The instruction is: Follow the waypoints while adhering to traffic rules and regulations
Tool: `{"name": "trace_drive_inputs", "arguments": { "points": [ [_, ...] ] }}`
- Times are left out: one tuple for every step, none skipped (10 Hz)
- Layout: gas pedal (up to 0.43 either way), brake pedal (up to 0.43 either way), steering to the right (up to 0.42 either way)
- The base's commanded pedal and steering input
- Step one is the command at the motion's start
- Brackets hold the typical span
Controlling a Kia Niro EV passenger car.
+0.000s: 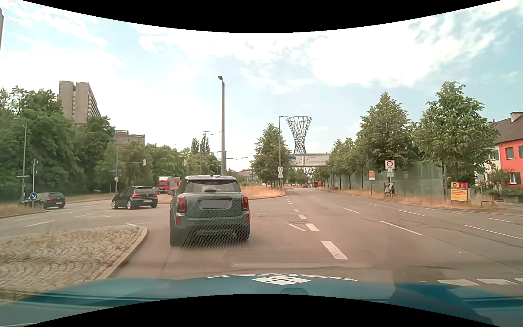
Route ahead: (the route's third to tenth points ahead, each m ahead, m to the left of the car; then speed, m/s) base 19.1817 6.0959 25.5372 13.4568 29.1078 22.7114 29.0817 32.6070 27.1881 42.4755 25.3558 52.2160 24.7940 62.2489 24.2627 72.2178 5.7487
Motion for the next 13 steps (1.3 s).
{"name": "trace_drive_inputs", "arguments": {
  "points": [
    [0.177, 0.0, -0.086],
    [0.177, 0.0, -0.094],
    [0.177, 0.0, -0.104],
    [0.177, 0.0, -0.112],
    [0.177, 0.0, -0.127],
    [0.177, 0.0, -0.148],
    [0.177, 0.0, -0.162],
    [0.177, 0.0, -0.18],
    [0.177, 0.0, -0.195],
    [0.177, 0.0, -0.202],
    [0.177, 0.0, -0.21],
    [0.177, 0.0, -0.219],
    [0.177, 0.0, -0.226]
  ]
}}
